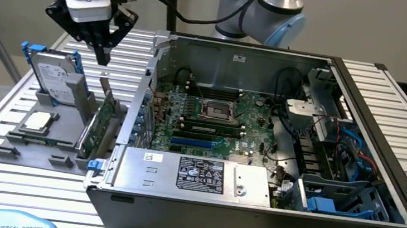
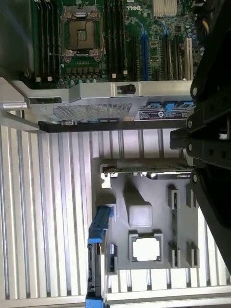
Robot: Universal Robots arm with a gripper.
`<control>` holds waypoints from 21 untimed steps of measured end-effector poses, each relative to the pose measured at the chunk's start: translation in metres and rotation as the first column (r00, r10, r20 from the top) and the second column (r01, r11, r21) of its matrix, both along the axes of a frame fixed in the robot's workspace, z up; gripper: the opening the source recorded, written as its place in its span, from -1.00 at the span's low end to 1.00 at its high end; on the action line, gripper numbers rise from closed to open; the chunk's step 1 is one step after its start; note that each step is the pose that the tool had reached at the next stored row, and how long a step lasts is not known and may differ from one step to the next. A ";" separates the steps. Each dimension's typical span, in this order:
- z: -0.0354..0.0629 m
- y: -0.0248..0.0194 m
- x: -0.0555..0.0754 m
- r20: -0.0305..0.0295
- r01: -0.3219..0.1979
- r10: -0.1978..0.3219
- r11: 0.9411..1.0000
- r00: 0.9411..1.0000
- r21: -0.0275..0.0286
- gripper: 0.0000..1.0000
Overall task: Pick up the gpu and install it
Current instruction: 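Reach for the gpu, then pick up the gpu and move the gpu toward the slot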
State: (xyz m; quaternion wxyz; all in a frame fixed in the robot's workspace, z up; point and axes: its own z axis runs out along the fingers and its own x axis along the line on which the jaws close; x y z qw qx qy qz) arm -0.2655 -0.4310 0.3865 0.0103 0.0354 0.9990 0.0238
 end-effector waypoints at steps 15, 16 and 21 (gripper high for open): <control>-0.0123 -0.0038 -0.035 -0.002 0.001 -0.001 1.000 1.000 -0.003 -0.79; -0.0123 -0.0038 -0.035 -0.002 0.001 -0.001 1.000 1.000 -0.003 -0.79; -0.0124 -0.0038 -0.035 -0.002 0.001 -0.001 1.000 1.000 -0.002 -0.79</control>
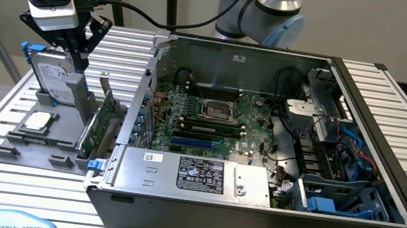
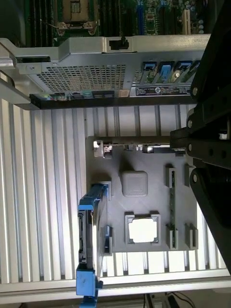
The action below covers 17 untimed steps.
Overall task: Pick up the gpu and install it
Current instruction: 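Pick up the gpu and move the gpu toward the slot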
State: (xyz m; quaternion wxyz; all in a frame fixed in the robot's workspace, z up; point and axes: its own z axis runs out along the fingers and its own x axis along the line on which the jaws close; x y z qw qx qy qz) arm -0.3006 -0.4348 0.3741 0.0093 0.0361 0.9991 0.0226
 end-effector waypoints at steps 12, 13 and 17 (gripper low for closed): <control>-0.0003 0.0000 -0.001 -0.001 0.000 0.000 1.000 1.000 0.000 -0.16; -0.0018 0.0000 -0.001 0.000 0.000 0.000 1.000 1.000 0.000 -0.16; -0.0088 0.0000 -0.007 -0.001 0.011 -0.011 1.000 1.000 -0.001 -0.04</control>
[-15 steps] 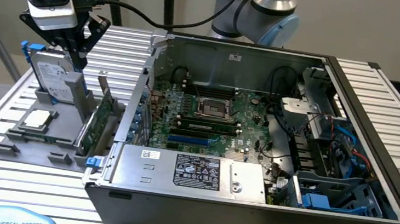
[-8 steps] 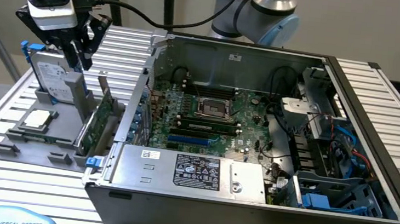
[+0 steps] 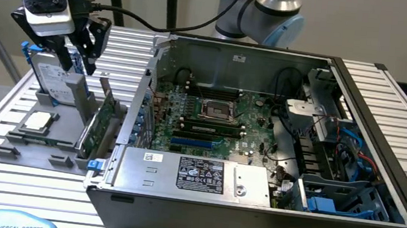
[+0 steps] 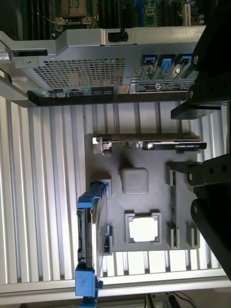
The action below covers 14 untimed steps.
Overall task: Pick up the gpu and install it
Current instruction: 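Pick up the gpu and move the gpu toward the slot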
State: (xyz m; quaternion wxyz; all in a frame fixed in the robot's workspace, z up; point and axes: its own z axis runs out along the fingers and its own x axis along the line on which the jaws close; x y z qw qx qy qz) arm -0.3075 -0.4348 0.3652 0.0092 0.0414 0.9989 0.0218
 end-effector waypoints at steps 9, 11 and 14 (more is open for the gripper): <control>-0.0164 -0.0059 -0.003 0.001 0.023 -0.023 1.000 1.000 0.000 -0.04; -0.0201 -0.0072 -0.003 0.001 0.023 -0.023 1.000 1.000 0.000 -0.04; -0.0256 -0.0089 -0.003 0.001 0.025 -0.025 1.000 1.000 0.000 -0.04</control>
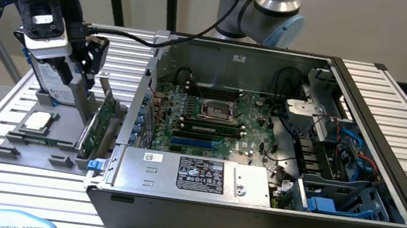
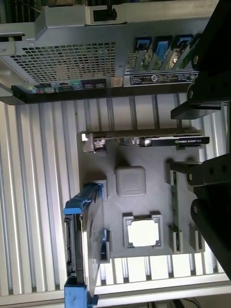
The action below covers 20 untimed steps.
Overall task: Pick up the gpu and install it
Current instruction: 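Pick up the gpu and move the gpu toward the slot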
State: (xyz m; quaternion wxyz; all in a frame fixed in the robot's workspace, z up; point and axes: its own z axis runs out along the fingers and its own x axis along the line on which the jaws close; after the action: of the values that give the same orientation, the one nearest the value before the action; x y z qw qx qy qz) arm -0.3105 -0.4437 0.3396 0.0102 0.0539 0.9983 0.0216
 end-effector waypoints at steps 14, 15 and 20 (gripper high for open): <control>-0.0254 -0.0025 0.001 0.000 0.011 -0.011 1.000 1.000 0.000 -0.04; -0.0272 -0.0025 0.002 0.000 0.011 -0.011 1.000 1.000 0.000 -0.04; -0.0362 -0.0024 0.004 0.000 0.011 -0.011 1.000 1.000 0.000 -0.04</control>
State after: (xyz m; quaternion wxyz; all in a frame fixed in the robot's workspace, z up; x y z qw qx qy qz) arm -0.3068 -0.4462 0.3034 0.0103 0.0594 0.9979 0.0215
